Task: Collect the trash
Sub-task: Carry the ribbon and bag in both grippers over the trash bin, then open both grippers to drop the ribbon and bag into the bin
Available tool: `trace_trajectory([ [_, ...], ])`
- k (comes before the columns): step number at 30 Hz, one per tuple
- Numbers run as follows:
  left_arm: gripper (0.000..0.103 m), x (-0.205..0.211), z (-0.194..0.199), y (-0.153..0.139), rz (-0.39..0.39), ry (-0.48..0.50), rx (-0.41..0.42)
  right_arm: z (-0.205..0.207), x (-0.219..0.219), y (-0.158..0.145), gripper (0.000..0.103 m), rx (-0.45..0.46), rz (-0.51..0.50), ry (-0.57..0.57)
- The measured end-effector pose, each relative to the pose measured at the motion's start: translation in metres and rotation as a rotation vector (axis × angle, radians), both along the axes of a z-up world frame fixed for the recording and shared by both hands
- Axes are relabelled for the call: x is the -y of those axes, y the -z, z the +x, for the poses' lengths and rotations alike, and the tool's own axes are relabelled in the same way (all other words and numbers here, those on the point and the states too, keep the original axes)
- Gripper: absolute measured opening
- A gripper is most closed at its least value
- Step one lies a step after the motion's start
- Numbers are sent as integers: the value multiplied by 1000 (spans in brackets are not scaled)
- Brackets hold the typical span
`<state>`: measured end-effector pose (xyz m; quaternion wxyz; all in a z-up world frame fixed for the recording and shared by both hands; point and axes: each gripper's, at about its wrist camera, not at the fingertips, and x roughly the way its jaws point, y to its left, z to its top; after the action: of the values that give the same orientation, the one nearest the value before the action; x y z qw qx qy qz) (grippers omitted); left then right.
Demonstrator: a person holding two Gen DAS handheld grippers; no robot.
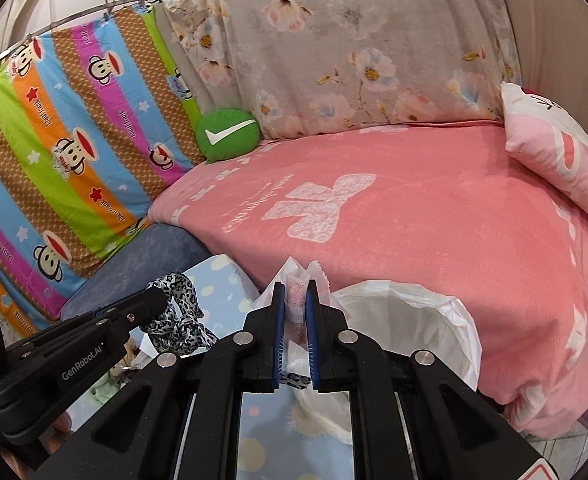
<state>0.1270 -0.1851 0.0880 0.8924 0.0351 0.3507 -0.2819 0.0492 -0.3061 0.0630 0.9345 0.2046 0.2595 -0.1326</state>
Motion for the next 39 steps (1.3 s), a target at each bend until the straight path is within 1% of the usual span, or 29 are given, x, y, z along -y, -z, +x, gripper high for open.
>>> trace_trajectory([
  [5, 6, 32, 0, 11, 26, 41, -17, -9, 27, 13, 10, -9, 26, 52],
  [9, 6, 50, 0, 21, 41, 72, -31, -12, 40, 22, 10, -21, 39, 78],
  [14, 10, 68, 3, 30, 39, 107, -52, -10, 51, 32, 10, -40, 52, 91],
  [15, 14, 70, 4, 31, 37, 111, -53, -9, 52, 34, 10, -43, 54, 93],
  [16, 28, 73, 5, 32, 36, 111, -52, -9, 54, 35, 11, -46, 55, 95],
  [17, 37, 74, 6, 32, 37, 105, -49, -9, 54, 37, 15, -51, 52, 103],
  [18, 53, 74, 6, 33, 35, 90, -35, -9, 55, 37, 16, -52, 45, 121],
  [19, 64, 73, 6, 33, 40, 69, -19, -10, 56, 38, 25, -54, 43, 132],
  [20, 67, 73, 6, 32, 45, 57, -9, -11, 57, 38, 37, -52, 47, 141],
  [21, 69, 72, 7, 33, 49, 53, -6, -13, 59, 39, 42, -48, 54, 151],
  [22, 69, 71, 8, 34, 53, 52, -10, -14, 60, 39, 44, -46, 58, 155],
  [27, 69, 62, 13, 36, 51, 33, -26, -12, 54, 37, 44, -57, 41, 143],
  [30, 69, 55, 14, 36, 49, 21, -26, -10, 45, 35, 48, -64, 14, 136],
  [32, 69, 50, 15, 35, 48, 13, -23, -8, 41, 33, 50, -63, 14, 128],
  [39, 69, 25, 18, 33, 34, -23, -29, -1, 20, 32, 53, -70, 10, 96],
])
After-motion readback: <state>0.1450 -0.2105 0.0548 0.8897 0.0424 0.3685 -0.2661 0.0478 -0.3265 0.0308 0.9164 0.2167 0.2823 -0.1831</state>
